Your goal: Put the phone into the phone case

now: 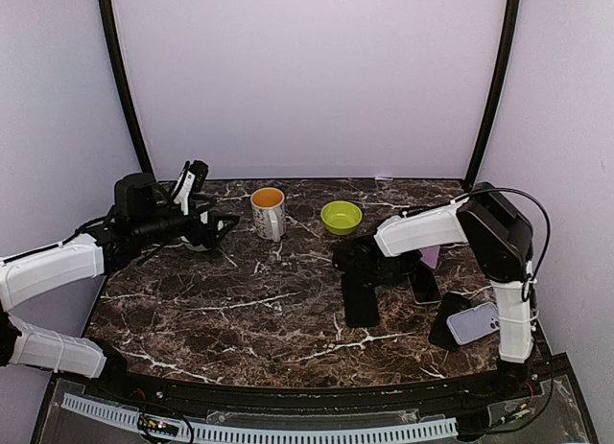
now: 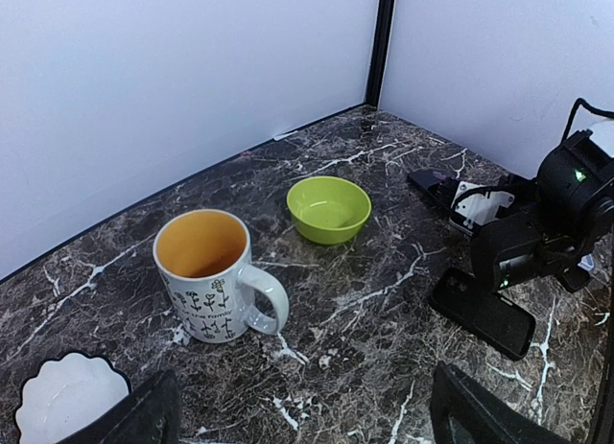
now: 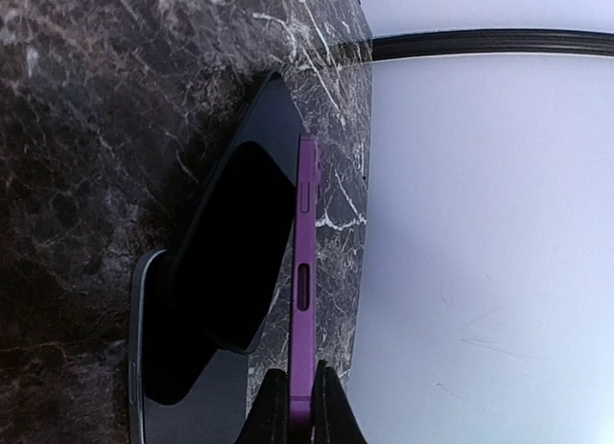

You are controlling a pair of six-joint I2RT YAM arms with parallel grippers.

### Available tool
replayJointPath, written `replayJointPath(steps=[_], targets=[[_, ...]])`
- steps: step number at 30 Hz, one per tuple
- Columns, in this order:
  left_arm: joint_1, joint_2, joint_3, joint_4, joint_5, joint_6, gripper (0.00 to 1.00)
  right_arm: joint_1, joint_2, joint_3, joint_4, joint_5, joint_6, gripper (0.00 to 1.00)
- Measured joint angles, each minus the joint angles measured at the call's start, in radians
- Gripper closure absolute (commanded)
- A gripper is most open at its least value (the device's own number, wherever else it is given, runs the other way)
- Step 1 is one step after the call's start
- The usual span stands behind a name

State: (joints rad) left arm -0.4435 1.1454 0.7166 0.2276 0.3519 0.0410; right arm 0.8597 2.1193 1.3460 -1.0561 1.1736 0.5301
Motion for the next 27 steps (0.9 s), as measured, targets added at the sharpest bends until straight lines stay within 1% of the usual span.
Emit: replayJointPath(steps=[5, 12, 14, 16, 19, 21, 22, 24, 26, 27], targets=[[0.0, 0.002, 0.0, 0.0, 0.001, 0.0, 0.08, 0.014, -0.095, 0.082, -0.06, -0.031, 0.027, 1.0], [0.0, 0.006, 0.0, 0.0, 0.007, -0.002, 0.07, 0.019, -0.291, 0.129, -0.044, -0.103, -0.014, 1.0], [0.0, 0.007, -0.002, 0.001, 0.01, -0.004, 0.07, 0.019, -0.332, 0.128, -0.03, -0.152, -0.039, 1.0], [0.0, 0.007, -0.002, 0.002, 0.019, -0.008, 0.07, 0.02, -0.375, 0.127, 0.012, -0.232, -0.072, 1.0], [0.0, 0.008, -0.002, 0.002, 0.04, -0.013, 0.07, 0.023, -0.477, 0.102, 0.14, -0.402, -0.137, 1.0], [0.0, 0.008, -0.002, 0.002, 0.062, -0.016, 0.07, 0.025, -0.579, 0.048, 0.268, -0.539, -0.182, 1.0], [0.0, 0.008, -0.002, 0.002, 0.077, -0.019, 0.07, 0.025, -0.666, -0.012, 0.375, -0.647, -0.201, 1.0], [0.0, 0.008, -0.001, 0.002, 0.108, -0.023, 0.07, 0.026, -0.769, -0.074, 0.496, -0.778, -0.225, 1.0], [0.0, 0.008, 0.003, 0.0, 0.149, -0.037, 0.11, 0.026, -0.843, -0.121, 0.628, -0.906, -0.239, 1.0], [0.0, 0.009, 0.01, -0.001, 0.173, -0.052, 0.15, 0.026, -0.867, -0.14, 0.701, -0.969, -0.241, 1.0]])
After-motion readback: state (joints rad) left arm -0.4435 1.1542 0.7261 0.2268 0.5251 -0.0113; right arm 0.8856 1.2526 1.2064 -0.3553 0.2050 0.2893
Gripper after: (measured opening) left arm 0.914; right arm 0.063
